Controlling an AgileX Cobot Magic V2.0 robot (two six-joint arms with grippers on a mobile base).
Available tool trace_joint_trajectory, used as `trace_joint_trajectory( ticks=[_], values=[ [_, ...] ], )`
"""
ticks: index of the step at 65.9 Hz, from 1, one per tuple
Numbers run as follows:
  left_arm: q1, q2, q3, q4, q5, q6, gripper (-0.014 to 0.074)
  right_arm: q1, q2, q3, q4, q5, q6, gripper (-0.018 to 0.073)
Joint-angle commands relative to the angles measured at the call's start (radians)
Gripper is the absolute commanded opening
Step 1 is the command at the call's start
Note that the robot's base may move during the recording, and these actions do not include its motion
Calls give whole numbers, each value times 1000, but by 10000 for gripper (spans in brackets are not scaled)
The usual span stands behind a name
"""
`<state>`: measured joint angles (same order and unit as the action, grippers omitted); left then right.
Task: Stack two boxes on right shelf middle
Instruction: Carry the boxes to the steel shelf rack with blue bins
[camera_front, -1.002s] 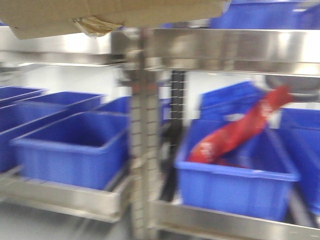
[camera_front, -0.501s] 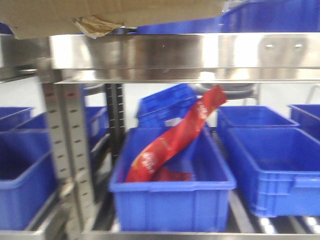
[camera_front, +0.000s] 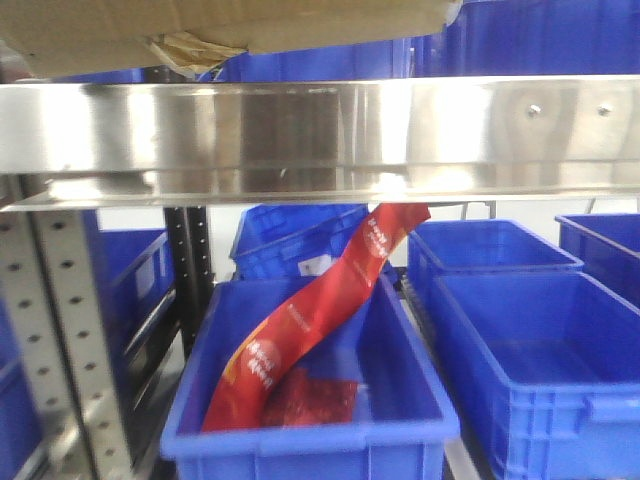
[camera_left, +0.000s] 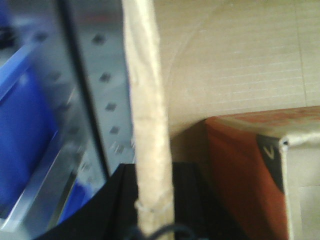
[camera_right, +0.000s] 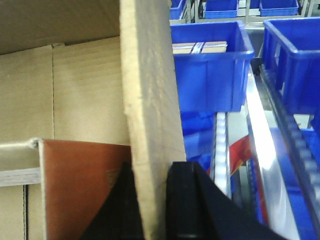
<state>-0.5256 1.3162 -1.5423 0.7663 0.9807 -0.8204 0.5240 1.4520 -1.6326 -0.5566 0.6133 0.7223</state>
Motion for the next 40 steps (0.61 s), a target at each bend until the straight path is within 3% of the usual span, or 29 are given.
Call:
trace_joint_trajectory(
  ticks=[1,40],
  values=[
    [-8,-5,-11,-14,-63,2,-111,6,-17,-12,13,-128,9,-152],
    [-8,-5,-11,-14,-63,2,-111,6,-17,-12,13,-128,9,-152]
  ],
)
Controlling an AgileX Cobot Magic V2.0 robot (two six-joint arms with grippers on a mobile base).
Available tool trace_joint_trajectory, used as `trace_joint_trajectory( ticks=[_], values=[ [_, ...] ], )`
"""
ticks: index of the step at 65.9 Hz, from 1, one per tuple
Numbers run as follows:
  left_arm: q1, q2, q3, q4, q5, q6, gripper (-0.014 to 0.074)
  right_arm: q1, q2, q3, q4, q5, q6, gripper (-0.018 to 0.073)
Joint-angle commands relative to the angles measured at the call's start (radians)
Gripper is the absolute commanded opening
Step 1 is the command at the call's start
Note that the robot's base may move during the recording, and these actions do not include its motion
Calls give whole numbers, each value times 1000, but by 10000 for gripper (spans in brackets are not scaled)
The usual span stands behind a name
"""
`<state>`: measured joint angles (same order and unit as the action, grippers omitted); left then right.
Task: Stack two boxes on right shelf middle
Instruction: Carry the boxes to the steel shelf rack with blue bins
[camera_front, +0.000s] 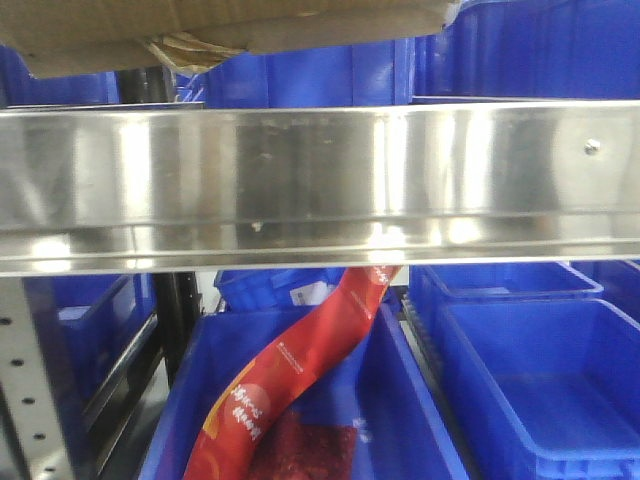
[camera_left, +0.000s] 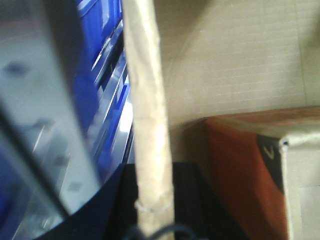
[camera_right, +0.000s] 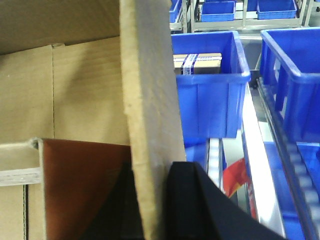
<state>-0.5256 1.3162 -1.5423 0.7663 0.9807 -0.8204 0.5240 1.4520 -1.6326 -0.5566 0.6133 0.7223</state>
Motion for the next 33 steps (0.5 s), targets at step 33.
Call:
trace_joint_trajectory(
  ticks=[33],
  values=[
    [-8,-5,-11,-12,-65,2,-111,6,-17,-12,13,-128,9,-152]
  ],
)
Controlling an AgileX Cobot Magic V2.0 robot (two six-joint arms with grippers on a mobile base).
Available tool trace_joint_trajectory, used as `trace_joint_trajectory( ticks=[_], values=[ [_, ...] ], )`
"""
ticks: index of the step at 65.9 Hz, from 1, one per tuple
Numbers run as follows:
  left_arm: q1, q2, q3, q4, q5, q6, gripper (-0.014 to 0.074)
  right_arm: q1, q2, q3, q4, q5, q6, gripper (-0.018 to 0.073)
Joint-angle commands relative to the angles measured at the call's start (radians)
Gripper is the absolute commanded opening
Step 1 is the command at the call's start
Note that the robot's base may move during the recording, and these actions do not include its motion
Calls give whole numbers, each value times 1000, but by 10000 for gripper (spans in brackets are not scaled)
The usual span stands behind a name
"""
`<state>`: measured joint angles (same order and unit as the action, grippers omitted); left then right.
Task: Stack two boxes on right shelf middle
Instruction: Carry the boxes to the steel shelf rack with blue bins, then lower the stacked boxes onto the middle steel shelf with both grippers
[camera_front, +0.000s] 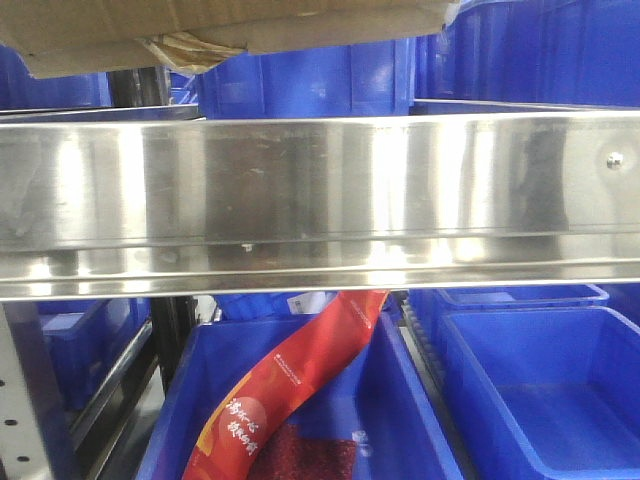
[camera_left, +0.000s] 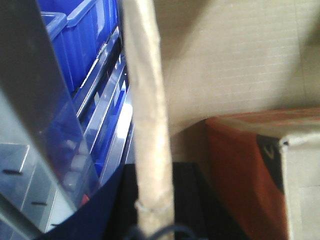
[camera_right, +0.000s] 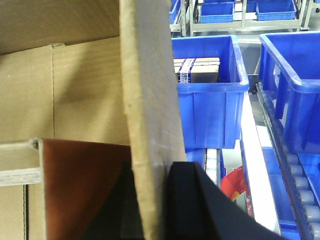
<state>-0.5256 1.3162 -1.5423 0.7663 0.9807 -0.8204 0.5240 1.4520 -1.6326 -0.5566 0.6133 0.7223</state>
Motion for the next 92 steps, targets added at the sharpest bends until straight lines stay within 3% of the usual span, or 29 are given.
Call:
trace_joint_trajectory(
  ticks=[1,8,20,29,41,56,78,85,92],
  values=[
    [-8,-5,-11,-12,-65,2,-111,6,-17,-12,13,-128,9,-152],
    [-8,-5,-11,-12,-65,2,-111,6,-17,-12,13,-94,9,-152],
    [-8,-5,-11,-12,-142,5,-111,8,-15,-12,38,227,9,-152],
    [-8,-5,-11,-74,-233,124,-111,8,-15,-12,38,367,9,-152],
    [-2,4,-11,-225,-230,170,-111,8,-9,-12,38,357,9,-152],
    [75,74,-63,-504,-161,385,-111,8,27,-12,38,357,9,-152],
    [89,97,-77,-510,-156,400,-109,6,29,-12,38,317,9,-146],
    [89,97,-77,-514,-156,400,-18,6,31,-12,38,294,9,-34],
    [89,97,-77,-518,-153,398,209,6,33,-12,38,282,9,200]
  ],
)
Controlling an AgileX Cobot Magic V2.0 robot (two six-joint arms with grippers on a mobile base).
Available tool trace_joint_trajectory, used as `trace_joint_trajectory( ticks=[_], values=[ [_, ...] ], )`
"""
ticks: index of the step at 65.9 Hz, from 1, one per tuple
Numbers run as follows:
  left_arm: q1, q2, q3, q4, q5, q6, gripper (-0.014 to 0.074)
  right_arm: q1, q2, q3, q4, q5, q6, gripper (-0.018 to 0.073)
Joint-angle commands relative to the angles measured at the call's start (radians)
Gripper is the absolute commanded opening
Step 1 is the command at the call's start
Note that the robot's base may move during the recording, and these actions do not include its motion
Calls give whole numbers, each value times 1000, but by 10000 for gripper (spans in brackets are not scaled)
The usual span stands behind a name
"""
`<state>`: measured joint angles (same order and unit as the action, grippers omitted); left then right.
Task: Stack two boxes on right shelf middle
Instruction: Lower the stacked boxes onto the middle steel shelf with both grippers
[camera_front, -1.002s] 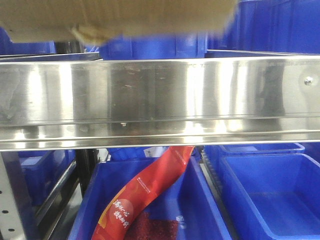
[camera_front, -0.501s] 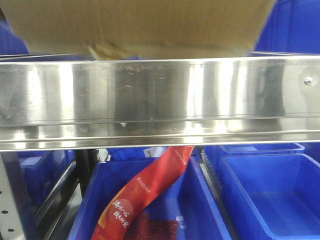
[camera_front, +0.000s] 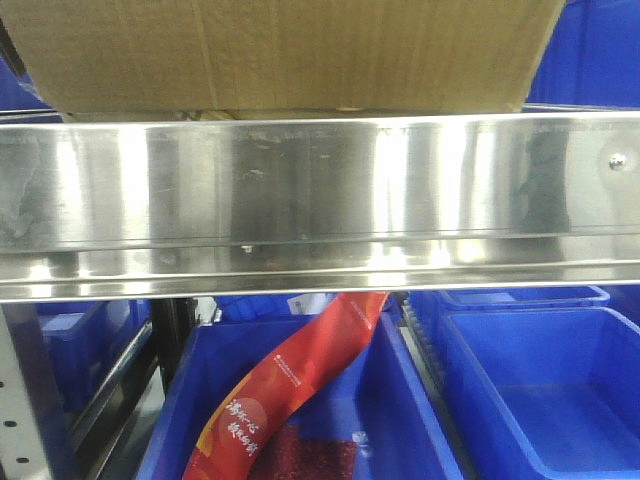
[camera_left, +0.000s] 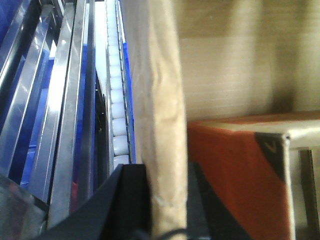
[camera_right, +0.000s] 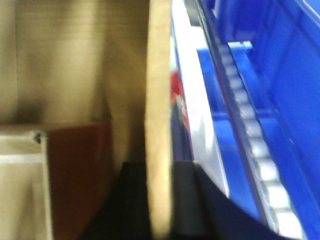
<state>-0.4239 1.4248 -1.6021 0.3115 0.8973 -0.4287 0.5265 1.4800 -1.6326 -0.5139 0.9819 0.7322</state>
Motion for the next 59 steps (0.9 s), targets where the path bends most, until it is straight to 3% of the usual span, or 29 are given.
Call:
trace_joint_trajectory(
  ticks=[1,6,12,21,49,54,59],
  values=[
    [-13,-12,-18,-63,-67,4,246,3,7,-12,-4,-87,-1,237],
    [-13,-12,-18,-65,-66,4,360,3,11,-12,-15,-88,-1,333],
    [-13,-12,-19,-60,-78,4,417,3,14,-12,-17,-85,-1,375],
    [-13,-12,-56,-34,-73,4,412,3,11,-42,-66,-46,-1,372],
    [-13,-24,-144,-42,-33,4,412,5,0,-140,-66,67,-80,372],
    [-13,-26,-144,-47,-11,4,396,5,-16,-140,-64,93,-85,333],
    [-13,-26,-144,-47,26,4,272,5,-31,-140,-64,107,-136,186]
  ],
)
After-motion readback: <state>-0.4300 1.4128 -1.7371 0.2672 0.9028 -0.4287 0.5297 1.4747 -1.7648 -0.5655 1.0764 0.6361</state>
